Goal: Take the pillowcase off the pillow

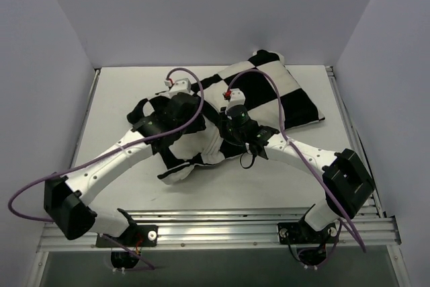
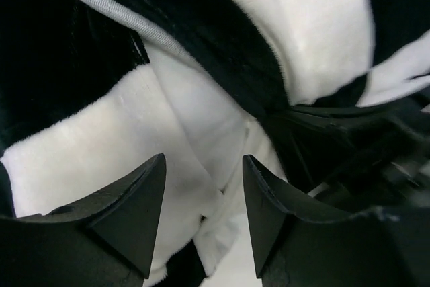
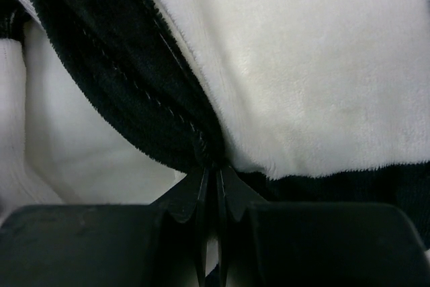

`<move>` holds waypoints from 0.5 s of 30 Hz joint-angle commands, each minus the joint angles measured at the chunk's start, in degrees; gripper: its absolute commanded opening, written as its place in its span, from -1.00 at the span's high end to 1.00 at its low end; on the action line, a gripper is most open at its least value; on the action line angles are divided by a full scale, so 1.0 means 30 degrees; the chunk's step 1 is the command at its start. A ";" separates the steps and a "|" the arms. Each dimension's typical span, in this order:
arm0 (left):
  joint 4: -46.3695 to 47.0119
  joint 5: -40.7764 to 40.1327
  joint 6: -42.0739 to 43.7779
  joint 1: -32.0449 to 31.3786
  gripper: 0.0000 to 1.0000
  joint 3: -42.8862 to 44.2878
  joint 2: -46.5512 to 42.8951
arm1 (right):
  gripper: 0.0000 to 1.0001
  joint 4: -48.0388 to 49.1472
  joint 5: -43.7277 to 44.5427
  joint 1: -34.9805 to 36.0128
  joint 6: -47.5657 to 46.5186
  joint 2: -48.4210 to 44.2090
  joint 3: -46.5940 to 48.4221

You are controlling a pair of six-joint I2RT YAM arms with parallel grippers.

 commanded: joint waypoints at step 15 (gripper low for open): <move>-0.4538 -0.7290 -0.0828 -0.0162 0.95 -0.0025 0.1894 | 1.00 0.0544 0.1577 -0.0730 -0.0031 0.0789 -0.1279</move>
